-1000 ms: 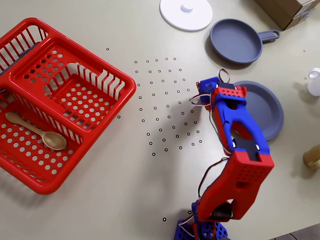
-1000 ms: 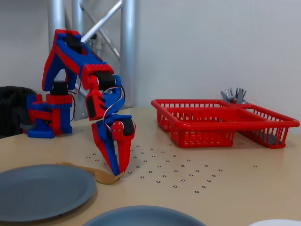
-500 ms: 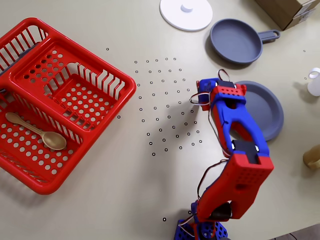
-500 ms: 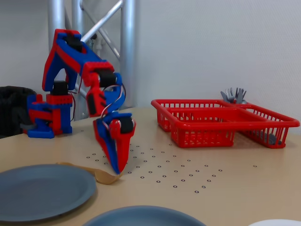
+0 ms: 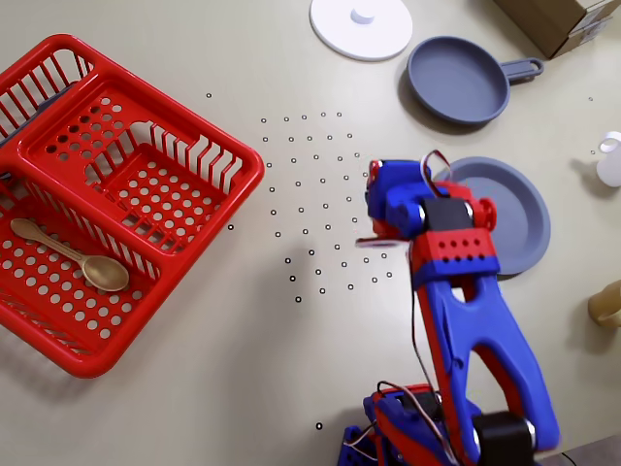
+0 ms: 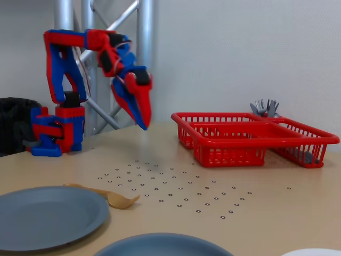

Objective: Push the fork on the left side of the plate

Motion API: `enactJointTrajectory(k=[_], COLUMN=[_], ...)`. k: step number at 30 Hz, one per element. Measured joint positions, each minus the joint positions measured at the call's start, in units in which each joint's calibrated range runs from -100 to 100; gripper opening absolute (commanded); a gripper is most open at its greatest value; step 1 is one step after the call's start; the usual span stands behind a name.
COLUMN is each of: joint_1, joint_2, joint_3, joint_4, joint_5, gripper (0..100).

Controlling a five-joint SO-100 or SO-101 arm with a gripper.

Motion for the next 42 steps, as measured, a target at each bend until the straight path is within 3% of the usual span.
enactJointTrajectory(k=[10,20,42], joint_1=[-1.3,-1.1,-1.1], joint_2=[-35.9,-59.2,-64.9], joint_3=[42.8,60.8,62.8], joint_4=[-5.4,-3.1,2.0], joint_5=[1.5,2.0,4.0], gripper=[0,0,0])
